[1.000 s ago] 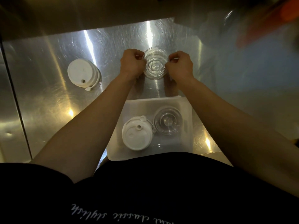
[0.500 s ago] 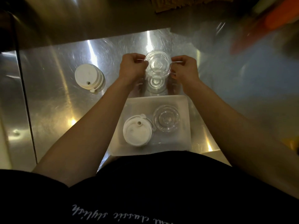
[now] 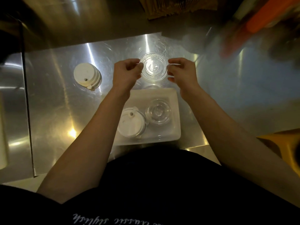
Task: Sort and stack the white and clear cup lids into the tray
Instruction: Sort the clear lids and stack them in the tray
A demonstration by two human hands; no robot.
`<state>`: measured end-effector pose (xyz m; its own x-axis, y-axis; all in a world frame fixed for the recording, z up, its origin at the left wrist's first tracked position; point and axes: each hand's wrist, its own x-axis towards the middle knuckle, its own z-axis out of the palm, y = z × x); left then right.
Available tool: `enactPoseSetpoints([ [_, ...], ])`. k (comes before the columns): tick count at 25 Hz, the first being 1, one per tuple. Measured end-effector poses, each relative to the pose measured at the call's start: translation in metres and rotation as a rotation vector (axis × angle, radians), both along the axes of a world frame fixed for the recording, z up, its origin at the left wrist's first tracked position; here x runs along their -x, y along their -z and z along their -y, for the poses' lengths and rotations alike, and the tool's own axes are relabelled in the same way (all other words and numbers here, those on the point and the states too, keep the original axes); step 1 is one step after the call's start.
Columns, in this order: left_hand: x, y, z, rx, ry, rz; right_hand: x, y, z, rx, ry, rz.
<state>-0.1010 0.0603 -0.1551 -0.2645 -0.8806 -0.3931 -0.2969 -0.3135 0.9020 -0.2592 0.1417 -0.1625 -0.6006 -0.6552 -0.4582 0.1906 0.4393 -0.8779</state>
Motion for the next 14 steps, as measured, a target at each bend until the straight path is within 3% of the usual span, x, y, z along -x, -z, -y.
enactPoseSetpoints([
  [8, -0.013, -0.006, -0.028, 0.034, -0.064, -0.028, -0.013, -0.013, -0.026, 0.059, -0.023, 0.019],
  [14, -0.036, -0.005, -0.035, 0.027, 0.021, 0.003, -0.044, -0.018, -0.042, 0.074, 0.079, 0.021],
])
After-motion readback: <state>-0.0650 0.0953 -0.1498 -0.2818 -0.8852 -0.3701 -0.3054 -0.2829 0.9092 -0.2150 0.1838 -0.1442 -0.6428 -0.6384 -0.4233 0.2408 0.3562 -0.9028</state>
